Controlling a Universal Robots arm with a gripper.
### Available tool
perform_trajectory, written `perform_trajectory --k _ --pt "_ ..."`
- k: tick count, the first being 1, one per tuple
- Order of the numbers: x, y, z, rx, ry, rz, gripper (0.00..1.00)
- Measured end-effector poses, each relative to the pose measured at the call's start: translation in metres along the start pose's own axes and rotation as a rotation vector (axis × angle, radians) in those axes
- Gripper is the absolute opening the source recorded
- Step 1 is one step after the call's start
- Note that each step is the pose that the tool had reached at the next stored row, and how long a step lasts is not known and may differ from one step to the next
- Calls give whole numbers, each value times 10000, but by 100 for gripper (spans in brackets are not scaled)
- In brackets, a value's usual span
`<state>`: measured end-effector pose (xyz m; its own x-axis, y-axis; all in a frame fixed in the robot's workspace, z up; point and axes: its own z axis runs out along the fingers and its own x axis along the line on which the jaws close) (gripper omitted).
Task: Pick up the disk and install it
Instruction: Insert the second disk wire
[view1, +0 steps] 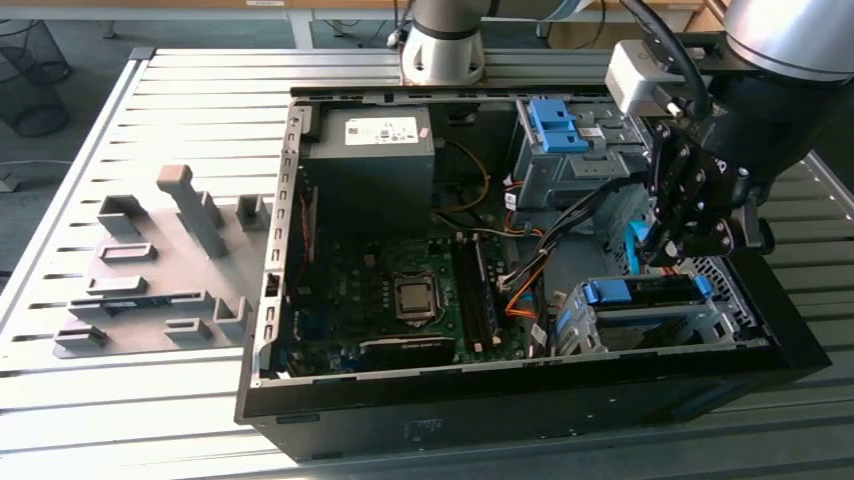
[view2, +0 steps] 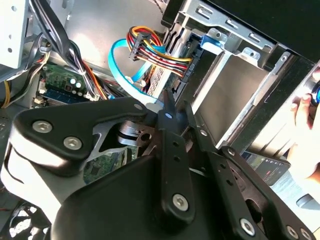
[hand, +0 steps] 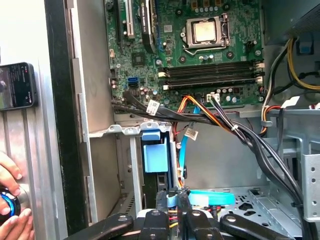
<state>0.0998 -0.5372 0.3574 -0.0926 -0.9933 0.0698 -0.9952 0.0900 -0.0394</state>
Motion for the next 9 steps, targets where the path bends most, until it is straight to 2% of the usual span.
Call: perform_trajectory --k 2,4,7,9 --pt "2 -1 -29 -26 -72 1 23" --pt "4 -1 -46 -47 -192 5 23" --pt "5 3 -61 -79 -437 11 23" --pt "6 5 -68 -110 -631 17 23"
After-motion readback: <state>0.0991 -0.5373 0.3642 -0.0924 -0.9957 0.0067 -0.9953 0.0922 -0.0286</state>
